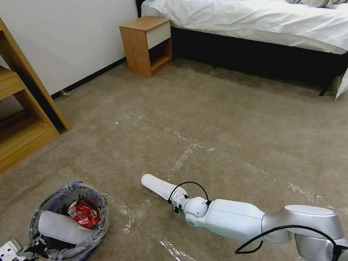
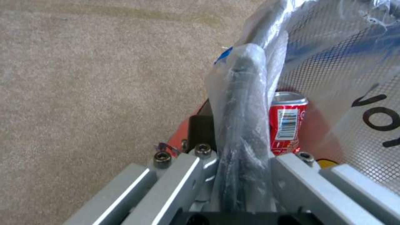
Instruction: Pick up the trash bin and place the garbage on the floor into it.
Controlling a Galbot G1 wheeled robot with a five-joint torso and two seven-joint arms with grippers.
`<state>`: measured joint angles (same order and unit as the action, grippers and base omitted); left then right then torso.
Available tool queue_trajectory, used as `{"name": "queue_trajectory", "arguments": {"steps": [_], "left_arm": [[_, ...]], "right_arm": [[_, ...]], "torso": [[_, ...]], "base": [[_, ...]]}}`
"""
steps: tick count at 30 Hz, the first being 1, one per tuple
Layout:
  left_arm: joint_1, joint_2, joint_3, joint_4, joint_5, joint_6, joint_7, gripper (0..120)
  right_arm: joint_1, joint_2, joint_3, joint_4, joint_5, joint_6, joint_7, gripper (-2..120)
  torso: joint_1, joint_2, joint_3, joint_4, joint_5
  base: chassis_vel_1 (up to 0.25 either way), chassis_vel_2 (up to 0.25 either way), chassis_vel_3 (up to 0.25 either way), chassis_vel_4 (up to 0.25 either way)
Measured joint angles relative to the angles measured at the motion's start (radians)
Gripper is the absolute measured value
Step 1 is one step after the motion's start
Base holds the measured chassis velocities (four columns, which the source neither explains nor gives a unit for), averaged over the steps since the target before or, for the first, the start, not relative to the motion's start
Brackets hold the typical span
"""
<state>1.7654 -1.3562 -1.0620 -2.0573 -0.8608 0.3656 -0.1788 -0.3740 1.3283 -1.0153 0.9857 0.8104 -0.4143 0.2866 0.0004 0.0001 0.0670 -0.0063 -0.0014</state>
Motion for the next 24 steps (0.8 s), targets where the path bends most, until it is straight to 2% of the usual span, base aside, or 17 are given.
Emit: {"name": "queue_trajectory", "arguments": {"steps": [11,15,19,24], "left_arm": [[0.000,-0.002,0.006,0.003,0.008,-0.002,-0.001,1],[-0.001,-0.002,0.007,0.003,0.011,-0.002,-0.002,1],[-0.008,-0.001,0.013,0.001,0.014,-0.001,-0.006,1],[-0.011,-0.002,0.018,-0.001,0.016,0.000,-0.008,1]], "right_arm": [[-0.010,-0.014,0.010,0.024,0.008,0.015,0.000,0],[-0.004,-0.058,0.009,0.114,0.057,0.017,0.013,0],[0.015,-0.148,0.031,0.275,0.119,0.015,0.059,0],[0.014,-0.202,0.058,0.338,0.129,0.033,0.080,0]], "torso": [[0.000,0.000,0.000,0.0000,-0.0001],[0.000,0.000,0.001,0.0001,0.0001],[0.000,0.000,0.001,0.0002,0.0001],[0.000,0.000,0.000,-0.0002,0.0001]], "base": [[0.000,0.000,0.000,0.000],[0.000,0.000,0.000,0.000],[0.000,0.000,0.000,0.000],[0.000,0.000,0.000,0.000]]}}
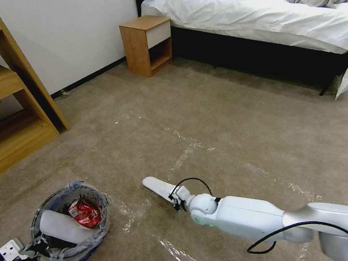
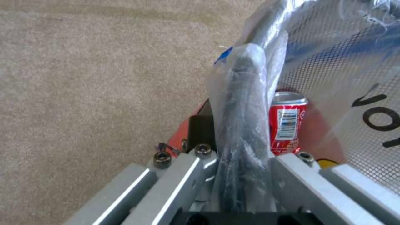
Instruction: Pick up the trash bin and place the garbage on the floor into it.
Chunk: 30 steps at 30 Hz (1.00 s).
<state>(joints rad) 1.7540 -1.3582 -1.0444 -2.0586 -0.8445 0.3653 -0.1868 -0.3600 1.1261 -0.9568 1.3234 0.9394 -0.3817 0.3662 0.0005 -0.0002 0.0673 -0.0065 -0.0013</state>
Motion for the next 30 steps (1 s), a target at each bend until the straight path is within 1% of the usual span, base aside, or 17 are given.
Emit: {"name": "queue_trajectory", "arguments": {"steps": [3,11,18,30], "left_arm": [[0.000,-0.001,0.001,0.000,0.002,0.000,0.000,1],[0.002,-0.002,0.001,-0.001,0.004,0.000,0.000,1],[-0.003,0.011,-0.002,0.000,-0.001,0.003,-0.001,1],[-0.011,0.013,0.010,0.004,0.004,0.006,-0.007,1]], "right_arm": [[-0.008,-0.020,0.022,0.017,0.001,0.018,0.007,0],[-0.023,-0.035,0.050,0.038,0.002,0.035,0.016,0],[-0.027,-0.079,0.111,0.102,0.018,0.082,0.020,0],[-0.060,-0.126,0.202,0.195,0.040,0.114,0.014,0]], "torso": [[0.000,0.000,0.000,0.0003,0.0001],[0.000,0.000,0.000,0.0003,0.0001],[0.000,0.000,0.000,0.0003,-0.0001],[0.000,0.000,0.000,0.0003,-0.0001]], "base": [[0.000,0.000,0.000,0.000],[0.000,0.000,0.000,0.000],[0.000,0.000,0.000,0.000],[0.000,0.000,0.000,0.000]]}}
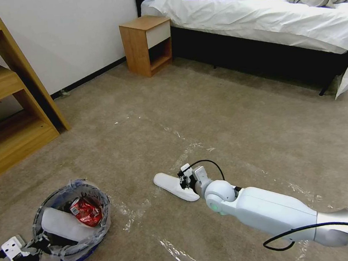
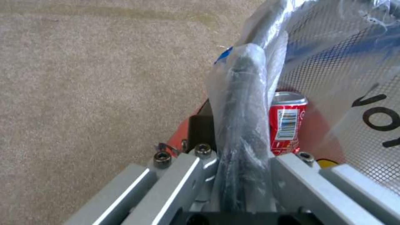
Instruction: Pick up the trash bin and place the garbage on the floor into it.
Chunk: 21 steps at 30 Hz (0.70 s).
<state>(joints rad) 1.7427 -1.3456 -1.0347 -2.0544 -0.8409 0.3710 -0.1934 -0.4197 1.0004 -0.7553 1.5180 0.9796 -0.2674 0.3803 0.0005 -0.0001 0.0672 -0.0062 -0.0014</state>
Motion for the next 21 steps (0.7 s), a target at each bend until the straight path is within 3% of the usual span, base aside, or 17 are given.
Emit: {"name": "queue_trajectory", "arguments": {"steps": [11,18,21], "left_arm": [[0.007,-0.007,0.004,-0.002,0.006,0.000,0.000,1],[0.012,-0.008,-0.001,-0.005,0.006,-0.001,0.000,1],[0.016,-0.011,-0.005,-0.005,0.006,-0.003,0.002,1]], "right_arm": [[-0.006,0.024,-0.028,-0.065,-0.033,0.005,-0.023,0],[0.000,0.065,-0.073,-0.144,-0.051,-0.004,-0.030,19],[0.010,0.100,-0.097,-0.204,-0.069,-0.026,-0.035,37]], "torso": [[0.000,0.000,0.000,-0.0001,0.0001],[0.000,0.000,0.000,0.0000,0.0001],[0.000,0.000,0.000,-0.0001,0.0000]], "base": [[0.000,0.000,0.000,0.000],[0.000,0.000,0.000,0.000],[0.000,0.000,0.000,0.000]]}}
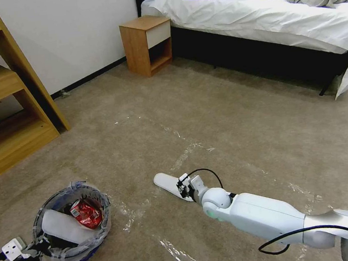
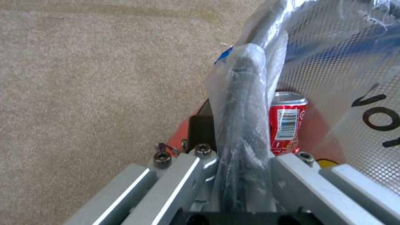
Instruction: Pick up the trash bin and place the garbage on the floor into it.
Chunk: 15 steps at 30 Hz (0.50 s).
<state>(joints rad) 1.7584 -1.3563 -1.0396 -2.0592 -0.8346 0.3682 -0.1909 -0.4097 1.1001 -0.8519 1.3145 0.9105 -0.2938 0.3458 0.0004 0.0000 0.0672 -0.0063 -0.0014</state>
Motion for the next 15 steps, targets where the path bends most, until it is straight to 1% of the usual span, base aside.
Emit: {"name": "queue_trajectory", "arguments": {"steps": [1,4,5,6,7,8,10,11,14,15], "left_arm": [[0.000,0.000,0.000,0.000,0.000,0.000,0.000,1],[0.000,-0.004,-0.001,0.005,0.001,-0.003,0.002,1],[0.000,-0.004,-0.001,0.005,0.001,-0.003,0.002,1],[0.000,-0.005,-0.001,0.006,0.002,-0.003,0.002,1],[0.000,-0.006,-0.001,0.007,0.002,-0.003,0.003,1],[0.000,-0.006,-0.001,0.007,0.002,-0.003,0.003,1],[0.001,-0.006,-0.003,0.010,0.002,-0.004,0.004,1],[0.001,-0.006,-0.003,0.010,0.002,-0.004,0.004,1],[0.002,-0.008,-0.005,0.014,0.003,-0.006,0.005,1],[0.002,-0.008,-0.005,0.014,0.003,-0.006,0.005,1]], "right_arm": [[0.000,0.000,0.000,0.000,0.000,0.000,0.000,37],[0.008,0.039,-0.006,-0.063,-0.015,-0.007,-0.019,52],[0.008,0.039,-0.006,-0.063,-0.015,-0.007,-0.019,52],[0.009,0.048,-0.007,-0.077,-0.020,-0.008,-0.024,56],[0.010,0.059,-0.008,-0.095,-0.026,-0.008,-0.032,62],[0.010,0.059,-0.008,-0.095,-0.026,-0.008,-0.032,62],[0.011,0.085,-0.008,-0.137,-0.038,-0.008,-0.043,73],[0.011,0.085,-0.008,-0.137,-0.038,-0.008,-0.043,73],[0.011,0.109,-0.003,-0.191,-0.056,-0.003,-0.060,88],[0.011,0.109,-0.003,-0.191,-0.056,-0.003,-0.060,88]], "torso": [[0.000,0.000,0.000,0.0000,0.0000],[0.000,0.000,0.000,0.0003,0.0000],[0.000,0.000,0.000,0.0003,0.0000],[0.000,0.000,0.000,0.0002,-0.0001],[0.000,0.000,0.000,0.0000,-0.0001],[0.000,0.000,0.000,0.0000,-0.0001],[0.000,0.000,0.000,0.0001,0.0000],[0.000,0.000,0.000,0.0001,0.0000],[0.000,0.000,0.000,0.0001,-0.0001],[0.000,0.000,0.000,0.0001,-0.0001]], "base": [[0.000,0.000,0.000,0.000],[0.000,0.000,0.000,0.000],[0.000,0.000,0.000,0.000],[0.000,0.000,0.000,0.000],[0.000,0.000,0.000,0.000],[0.000,0.000,0.000,0.000],[0.000,0.000,0.000,0.000],[0.000,0.000,0.000,0.000],[0.000,0.000,0.000,0.000],[0.000,0.000,0.000,0.000]]}}
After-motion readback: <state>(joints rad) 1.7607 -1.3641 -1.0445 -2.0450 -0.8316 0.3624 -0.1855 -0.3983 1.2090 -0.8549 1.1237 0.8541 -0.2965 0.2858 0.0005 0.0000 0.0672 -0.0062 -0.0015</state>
